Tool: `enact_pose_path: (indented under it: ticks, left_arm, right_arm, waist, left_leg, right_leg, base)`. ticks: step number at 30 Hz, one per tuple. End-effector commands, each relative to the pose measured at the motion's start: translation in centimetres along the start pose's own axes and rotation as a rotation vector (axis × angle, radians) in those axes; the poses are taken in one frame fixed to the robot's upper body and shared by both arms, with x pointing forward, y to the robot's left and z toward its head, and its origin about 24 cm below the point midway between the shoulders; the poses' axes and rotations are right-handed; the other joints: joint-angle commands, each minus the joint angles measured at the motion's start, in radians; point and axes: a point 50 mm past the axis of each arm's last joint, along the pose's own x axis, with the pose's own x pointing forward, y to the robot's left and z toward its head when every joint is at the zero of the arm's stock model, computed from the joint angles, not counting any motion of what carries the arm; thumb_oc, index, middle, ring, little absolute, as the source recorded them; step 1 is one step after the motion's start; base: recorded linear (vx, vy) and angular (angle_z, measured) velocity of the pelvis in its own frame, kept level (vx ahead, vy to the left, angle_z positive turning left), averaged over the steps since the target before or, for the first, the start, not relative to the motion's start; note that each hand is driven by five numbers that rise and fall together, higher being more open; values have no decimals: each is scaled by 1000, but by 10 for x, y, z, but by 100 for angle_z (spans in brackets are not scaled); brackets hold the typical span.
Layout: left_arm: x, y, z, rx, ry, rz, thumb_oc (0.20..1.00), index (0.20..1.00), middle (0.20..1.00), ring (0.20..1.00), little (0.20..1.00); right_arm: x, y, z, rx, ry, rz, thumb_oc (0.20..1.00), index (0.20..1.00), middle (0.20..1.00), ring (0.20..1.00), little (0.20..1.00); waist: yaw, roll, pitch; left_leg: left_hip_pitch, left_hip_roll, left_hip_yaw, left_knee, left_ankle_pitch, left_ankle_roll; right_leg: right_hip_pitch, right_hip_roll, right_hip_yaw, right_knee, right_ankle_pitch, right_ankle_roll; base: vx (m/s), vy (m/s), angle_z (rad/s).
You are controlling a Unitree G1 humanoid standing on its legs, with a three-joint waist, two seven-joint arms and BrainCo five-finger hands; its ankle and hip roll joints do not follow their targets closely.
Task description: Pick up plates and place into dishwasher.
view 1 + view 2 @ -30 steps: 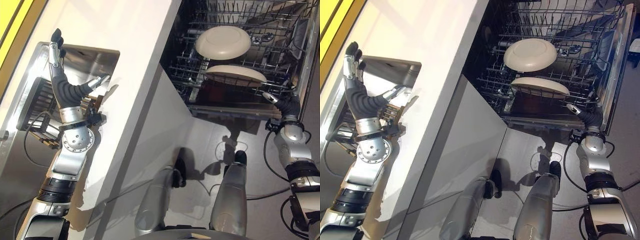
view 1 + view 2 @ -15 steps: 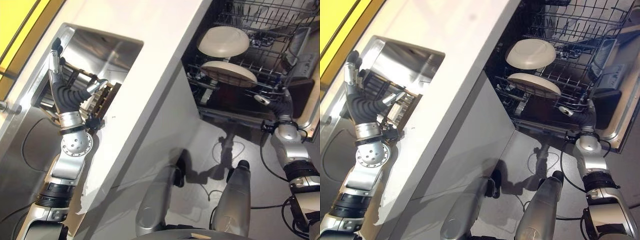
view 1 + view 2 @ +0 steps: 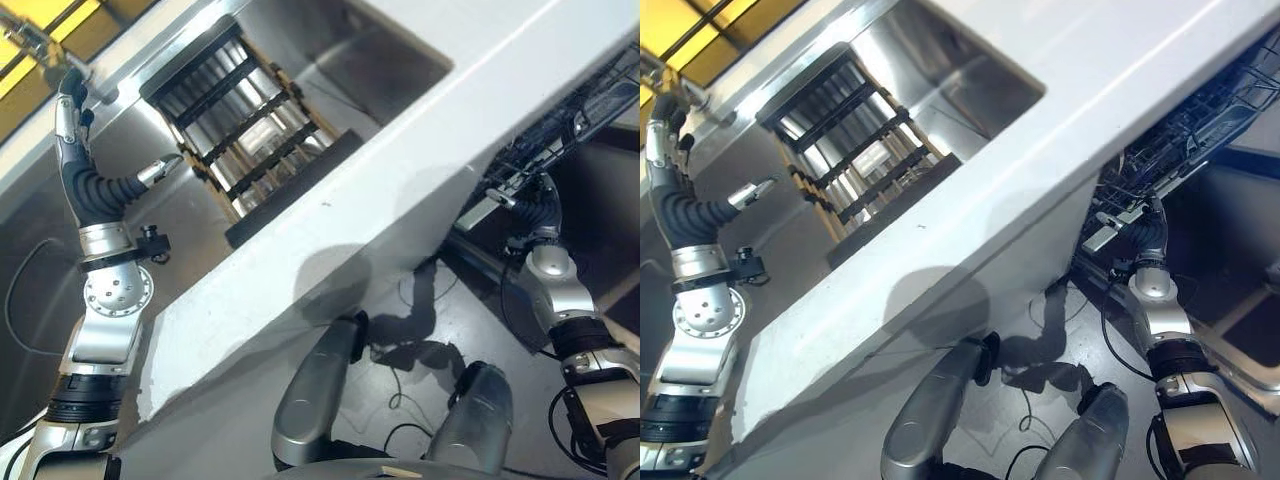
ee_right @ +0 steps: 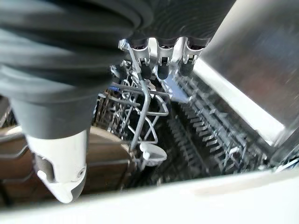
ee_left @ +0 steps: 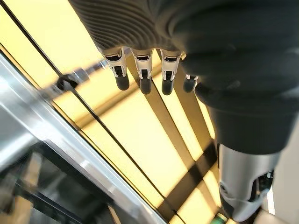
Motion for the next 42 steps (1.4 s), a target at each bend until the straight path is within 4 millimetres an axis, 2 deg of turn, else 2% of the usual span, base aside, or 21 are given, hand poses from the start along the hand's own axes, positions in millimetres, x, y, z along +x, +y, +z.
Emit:
enact_pose_path:
  ticks: [1,11,19,30,35,42]
  left_arm:
    - [-3,18,9,3,-61,-2,1000,1000,1000,1000,1000]
    - [-8,21,10,-18,-67,-10,1000,1000,1000,1000,1000]
    - [-5,15,14,-47,-93,-10,1000,1000,1000,1000,1000]
    - [8,2,25,-59,-157,-10,1000,1000,1000,1000,1000]
    - [15,-4,31,-57,-181,-5,1000,1000,1000,1000,1000]
    - [21,-7,33,-43,-195,6,1000,1000,1000,1000,1000]
  right_arm:
    - [6,49,132,169,-548,163,1000,1000,1000,1000,1000]
    - [8,50,130,164,-535,147,1000,1000,1000,1000,1000]
    - [11,40,132,162,-535,106,1000,1000,1000,1000,1000]
    - [20,6,116,131,-450,12,1000,1000,1000,1000,1000]
    - [19,-4,100,138,-396,-39,1000,1000,1000,1000,1000]
    - [10,-16,78,161,-354,-107,1000,1000,1000,1000,1000]
  waist:
    - [48,-37,-8]
    - [65,-14,11]
    - [42,-7,19]
    - [-41,-9,29]
    - [-84,-21,26]
    - [-134,-35,15]
  left_leg:
    - [-14,-16,40,21,-43,43]
    - [-28,-15,49,23,-37,45]
    - [-16,3,64,-33,-8,35]
    - [6,49,109,-132,46,17]
    - [38,70,128,-187,67,8]
    - [67,95,149,-234,91,5]
  right_leg:
    - [17,-7,13,37,40,-102]
    - [14,-44,-10,55,32,-100]
    - [23,-41,-3,1,61,-86]
    - [7,-6,43,-110,126,-62]
    - [23,17,60,-184,159,-52]
    - [36,22,76,-255,207,-45]
  base:
    - [-7,12,15]
    - [-37,25,8]
    - [-85,-14,5]
    - [-119,-32,-9]
    - [-68,-32,-18]
    - [-32,-32,-23]
